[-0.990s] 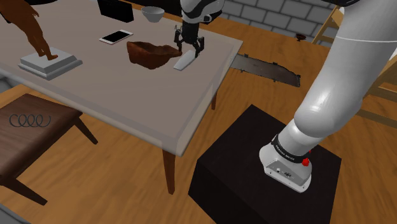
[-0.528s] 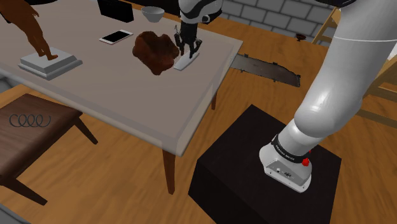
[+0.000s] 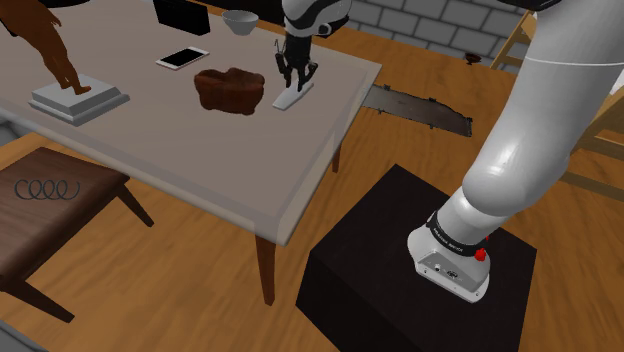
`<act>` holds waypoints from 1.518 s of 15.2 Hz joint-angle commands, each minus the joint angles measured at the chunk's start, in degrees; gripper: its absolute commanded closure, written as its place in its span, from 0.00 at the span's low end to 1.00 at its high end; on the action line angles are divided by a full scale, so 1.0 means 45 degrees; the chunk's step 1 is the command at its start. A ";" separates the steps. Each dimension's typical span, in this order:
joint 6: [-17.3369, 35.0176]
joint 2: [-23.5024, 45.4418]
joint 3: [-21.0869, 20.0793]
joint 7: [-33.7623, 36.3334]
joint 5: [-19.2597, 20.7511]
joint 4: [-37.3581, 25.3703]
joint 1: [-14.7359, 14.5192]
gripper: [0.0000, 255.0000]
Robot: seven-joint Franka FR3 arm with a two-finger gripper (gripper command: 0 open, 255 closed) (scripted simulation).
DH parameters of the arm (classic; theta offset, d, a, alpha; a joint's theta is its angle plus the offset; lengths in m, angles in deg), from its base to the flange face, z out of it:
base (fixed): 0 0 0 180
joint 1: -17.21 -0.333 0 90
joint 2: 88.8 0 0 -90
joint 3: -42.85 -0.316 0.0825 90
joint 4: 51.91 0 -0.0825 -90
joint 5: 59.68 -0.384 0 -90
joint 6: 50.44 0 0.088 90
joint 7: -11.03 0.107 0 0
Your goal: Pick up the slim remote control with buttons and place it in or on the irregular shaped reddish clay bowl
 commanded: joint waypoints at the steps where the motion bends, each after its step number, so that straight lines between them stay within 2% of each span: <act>1: -0.0265 0.0203 -0.0002 -0.0034 -0.0036 0.0031 0.0005 1.00; 6: -0.1006 -0.0157 -0.0030 -0.0093 -0.0121 -0.0355 0.0022 1.00; 7: -0.0856 -0.0087 -0.0021 -0.0084 -0.0100 -0.0311 0.0021 1.00; 8: -0.0856 -0.0087 -0.0021 -0.0084 -0.0100 -0.0311 0.0021 0.00; 10: -0.0548 -0.0649 -0.0149 0.0361 -0.0188 0.0282 -0.0159 0.00; 17: 0.0492 -0.0103 -0.0106 0.0450 -0.0051 0.0785 -0.0186 0.00; 23: 0.0576 -0.0054 -0.0101 0.0458 -0.0039 0.0821 -0.0190 0.00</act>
